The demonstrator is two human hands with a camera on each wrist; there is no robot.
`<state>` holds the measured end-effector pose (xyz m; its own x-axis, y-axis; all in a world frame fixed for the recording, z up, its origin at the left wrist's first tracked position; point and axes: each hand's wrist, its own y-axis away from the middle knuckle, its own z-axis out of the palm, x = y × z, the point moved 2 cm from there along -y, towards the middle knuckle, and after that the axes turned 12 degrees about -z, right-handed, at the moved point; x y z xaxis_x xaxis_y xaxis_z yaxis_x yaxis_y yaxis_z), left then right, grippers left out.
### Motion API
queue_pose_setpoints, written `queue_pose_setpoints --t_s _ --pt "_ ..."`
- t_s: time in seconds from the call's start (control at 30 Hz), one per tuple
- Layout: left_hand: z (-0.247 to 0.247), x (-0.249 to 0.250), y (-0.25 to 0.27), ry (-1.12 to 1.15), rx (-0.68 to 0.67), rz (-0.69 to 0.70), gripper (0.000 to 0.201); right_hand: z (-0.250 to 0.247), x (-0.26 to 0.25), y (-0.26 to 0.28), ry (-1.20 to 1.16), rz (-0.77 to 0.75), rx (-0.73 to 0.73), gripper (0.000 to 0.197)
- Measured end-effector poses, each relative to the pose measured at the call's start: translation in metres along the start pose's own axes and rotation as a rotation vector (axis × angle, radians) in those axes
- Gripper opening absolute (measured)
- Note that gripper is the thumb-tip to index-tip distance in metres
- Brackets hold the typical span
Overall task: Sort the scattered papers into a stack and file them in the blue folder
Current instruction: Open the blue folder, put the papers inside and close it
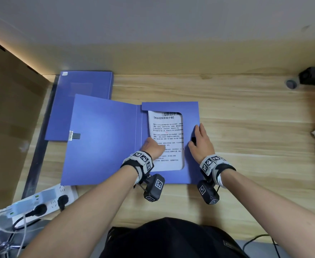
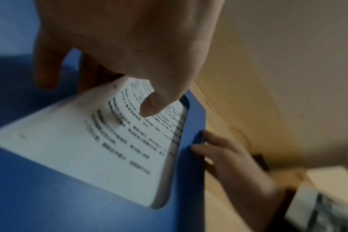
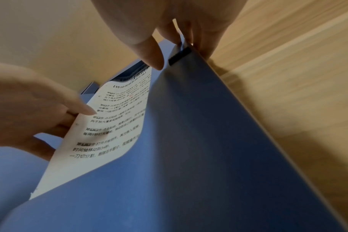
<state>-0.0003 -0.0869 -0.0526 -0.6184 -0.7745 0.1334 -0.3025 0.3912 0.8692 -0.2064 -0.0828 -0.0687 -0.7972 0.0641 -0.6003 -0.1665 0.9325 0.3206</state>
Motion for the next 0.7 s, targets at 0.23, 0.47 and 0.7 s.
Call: queue_pose_setpoints --t_s 0.23,0.47,0.7 --pt "-0.001 -0.008 0.013 -0.118 0.172 0.121 0.071 -0.004 0.005 0.002 0.004 -0.038 -0.039 0.069" --pt "-0.019 -0.030 0.021 0.000 0.145 0.283 0.046 -0.009 0.000 0.000 0.105 -0.112 0.013 0.054" --pt "-0.080 -0.061 0.017 0.183 0.343 0.355 0.050 0.003 -0.036 0.009 0.175 -0.239 0.059 0.055"
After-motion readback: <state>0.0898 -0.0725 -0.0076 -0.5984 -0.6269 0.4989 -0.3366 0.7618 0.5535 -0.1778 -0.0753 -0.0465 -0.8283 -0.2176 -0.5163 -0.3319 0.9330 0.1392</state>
